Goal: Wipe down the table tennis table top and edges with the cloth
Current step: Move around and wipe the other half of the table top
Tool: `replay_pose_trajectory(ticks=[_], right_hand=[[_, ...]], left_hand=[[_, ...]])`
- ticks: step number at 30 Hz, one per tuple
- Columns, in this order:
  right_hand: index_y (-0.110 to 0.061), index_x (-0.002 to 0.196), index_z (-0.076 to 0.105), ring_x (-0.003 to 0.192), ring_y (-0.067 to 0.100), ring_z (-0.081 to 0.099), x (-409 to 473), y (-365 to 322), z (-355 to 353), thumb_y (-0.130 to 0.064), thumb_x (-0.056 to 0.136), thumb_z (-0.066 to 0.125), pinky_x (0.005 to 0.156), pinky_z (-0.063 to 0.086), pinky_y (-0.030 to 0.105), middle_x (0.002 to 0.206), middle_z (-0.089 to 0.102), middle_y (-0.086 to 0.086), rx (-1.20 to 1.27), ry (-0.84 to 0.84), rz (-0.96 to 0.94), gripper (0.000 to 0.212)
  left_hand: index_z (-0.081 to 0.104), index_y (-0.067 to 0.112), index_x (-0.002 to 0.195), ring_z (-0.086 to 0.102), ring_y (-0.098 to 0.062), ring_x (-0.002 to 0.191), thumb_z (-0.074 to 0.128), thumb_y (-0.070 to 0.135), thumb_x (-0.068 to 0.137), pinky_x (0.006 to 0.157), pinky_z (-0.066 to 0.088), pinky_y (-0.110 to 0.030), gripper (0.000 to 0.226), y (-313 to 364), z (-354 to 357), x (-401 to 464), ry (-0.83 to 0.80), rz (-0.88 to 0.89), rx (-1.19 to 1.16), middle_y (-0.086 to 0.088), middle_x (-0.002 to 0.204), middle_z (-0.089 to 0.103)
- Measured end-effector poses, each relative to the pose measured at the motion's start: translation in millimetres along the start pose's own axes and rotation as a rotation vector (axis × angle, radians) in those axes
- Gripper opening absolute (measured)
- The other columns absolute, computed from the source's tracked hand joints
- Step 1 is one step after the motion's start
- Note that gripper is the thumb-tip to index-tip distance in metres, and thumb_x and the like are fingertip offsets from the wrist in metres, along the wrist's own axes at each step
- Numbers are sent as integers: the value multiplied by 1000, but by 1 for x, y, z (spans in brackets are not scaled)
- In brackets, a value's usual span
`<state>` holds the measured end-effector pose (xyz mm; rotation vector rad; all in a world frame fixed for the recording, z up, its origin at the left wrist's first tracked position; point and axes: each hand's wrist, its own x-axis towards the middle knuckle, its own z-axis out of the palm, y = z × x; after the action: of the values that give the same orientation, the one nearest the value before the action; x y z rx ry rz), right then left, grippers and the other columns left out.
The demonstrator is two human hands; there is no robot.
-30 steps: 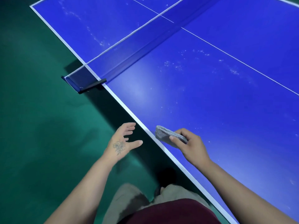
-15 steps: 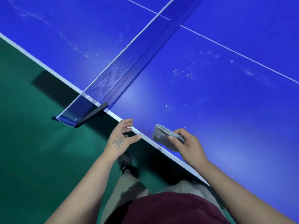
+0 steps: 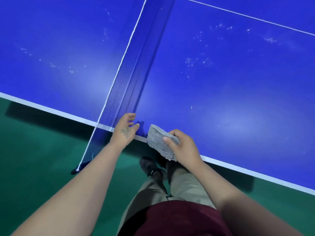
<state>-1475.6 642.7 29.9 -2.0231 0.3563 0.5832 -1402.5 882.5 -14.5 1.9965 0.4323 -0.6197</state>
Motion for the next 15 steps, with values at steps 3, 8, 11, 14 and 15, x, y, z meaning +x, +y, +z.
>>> replay_pose_trajectory(ticks=[3, 8, 11, 14, 15], right_hand=[[-33, 92, 63, 77, 20, 61, 31, -9, 11, -50, 101, 68, 72, 53, 40, 83, 69, -3, -7, -23, -3, 20], [-32, 103, 67, 100, 21, 65, 104, -20, 25, -46, 104, 65, 84, 52, 41, 99, 72, -9, -17, -52, -44, 14], [-18, 140, 61, 141, 25, 47, 133, -20, 35, -35, 107, 60, 117, 40, 42, 149, 57, 0, -253, 100, -145, 37], [-12, 150, 53, 157, 29, 31, 143, -19, 47, -26, 103, 63, 129, 26, 46, 169, 37, 7, -452, 124, -324, 50], [-11, 152, 52, 159, 29, 28, 144, -16, 53, -25, 102, 63, 132, 22, 47, 172, 34, 8, -520, 105, -403, 53]], left_hand=[[54, 17, 144, 59, -16, 126, 62, 9, 104, 109, 47, -33, 42, -2, 0, 11, 32, 5, 53, -1, 144, 58], [55, 17, 139, 59, -16, 126, 51, 1, 103, 113, 46, -36, 40, -12, -7, 18, 126, -38, 127, 1, 140, 62], [56, 21, 138, 59, -16, 127, 51, 3, 104, 108, 43, -28, 39, -14, -11, 28, 107, -46, 166, 5, 139, 61], [57, 25, 138, 57, -12, 129, 53, 6, 105, 116, 46, -41, 39, -18, -12, 42, 143, 32, 183, 8, 137, 59], [57, 28, 138, 56, -12, 130, 53, 10, 105, 116, 46, -43, 38, -18, -11, 46, 166, 78, 220, 10, 136, 58]])
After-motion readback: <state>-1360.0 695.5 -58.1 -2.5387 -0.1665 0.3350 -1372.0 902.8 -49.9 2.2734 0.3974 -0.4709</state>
